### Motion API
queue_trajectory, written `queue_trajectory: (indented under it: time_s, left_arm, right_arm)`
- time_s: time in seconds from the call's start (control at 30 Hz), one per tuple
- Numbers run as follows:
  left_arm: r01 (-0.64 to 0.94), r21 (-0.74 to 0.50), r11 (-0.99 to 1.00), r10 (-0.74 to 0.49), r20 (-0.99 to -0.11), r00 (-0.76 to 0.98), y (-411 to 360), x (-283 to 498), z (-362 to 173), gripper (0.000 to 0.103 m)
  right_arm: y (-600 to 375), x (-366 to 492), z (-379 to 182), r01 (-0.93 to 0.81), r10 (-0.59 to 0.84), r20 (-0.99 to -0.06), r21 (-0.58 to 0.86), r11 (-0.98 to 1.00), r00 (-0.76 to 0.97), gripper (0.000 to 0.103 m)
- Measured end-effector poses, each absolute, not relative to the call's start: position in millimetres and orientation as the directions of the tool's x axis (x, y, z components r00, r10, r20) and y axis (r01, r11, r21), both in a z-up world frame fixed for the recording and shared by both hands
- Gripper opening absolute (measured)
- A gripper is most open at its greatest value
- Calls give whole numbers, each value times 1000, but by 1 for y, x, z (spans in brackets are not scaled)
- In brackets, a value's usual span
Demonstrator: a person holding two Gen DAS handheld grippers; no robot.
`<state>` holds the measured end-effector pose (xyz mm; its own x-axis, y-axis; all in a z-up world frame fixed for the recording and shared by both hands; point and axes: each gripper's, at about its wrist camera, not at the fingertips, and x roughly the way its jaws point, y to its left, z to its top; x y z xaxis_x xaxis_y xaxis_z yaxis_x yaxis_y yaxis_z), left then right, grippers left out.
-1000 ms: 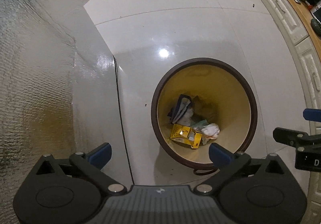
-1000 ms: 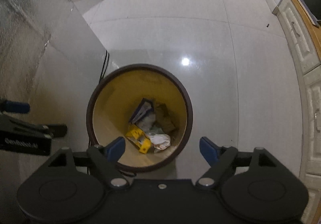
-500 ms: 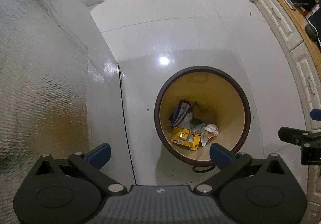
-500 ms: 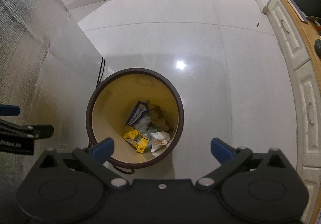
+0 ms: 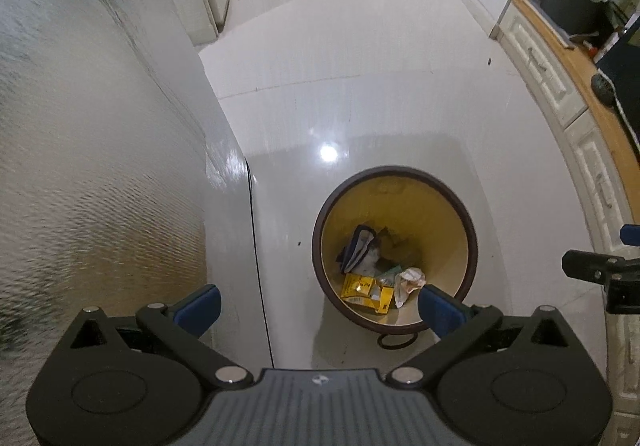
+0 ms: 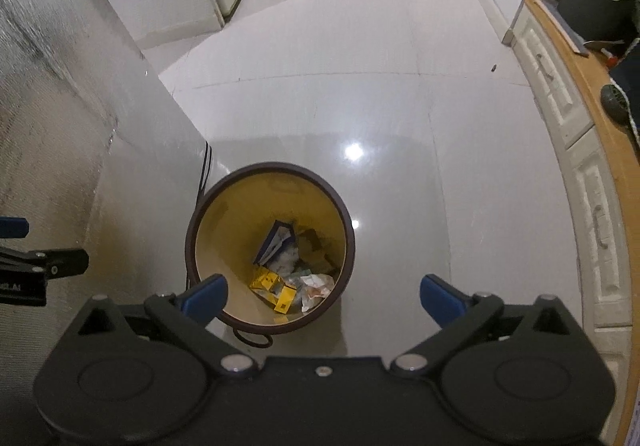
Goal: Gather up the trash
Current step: 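Move both tools back toward the counter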
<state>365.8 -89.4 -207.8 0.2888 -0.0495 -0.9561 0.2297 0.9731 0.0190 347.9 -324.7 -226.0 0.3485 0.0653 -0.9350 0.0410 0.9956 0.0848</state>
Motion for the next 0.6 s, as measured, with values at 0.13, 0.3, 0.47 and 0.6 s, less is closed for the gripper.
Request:
queue_trajectory:
  time_s: [0.13,0.3,0.47,0.6]
  left_arm:
    - [227,13,974,-64,-943,328,-89,356,-189,103]
    - [216,10,976,-79,-913,401,-87,344,-160,103]
    - [205,-5,979,-105,-872,477,-84,331,-131,103]
    - [209,1,978,-120,-815,568,-82,316,-101,103]
  right_arm:
    - [-327,338,-206,47,66,-917,92,995,393,103]
    - [-327,328,-175,42,78,-877,111,993,474,103]
    - [-331,314,-144,49,89,-829,139,989,552,103]
    - [-329,300,-119,37,78,-782,128,991,618,103]
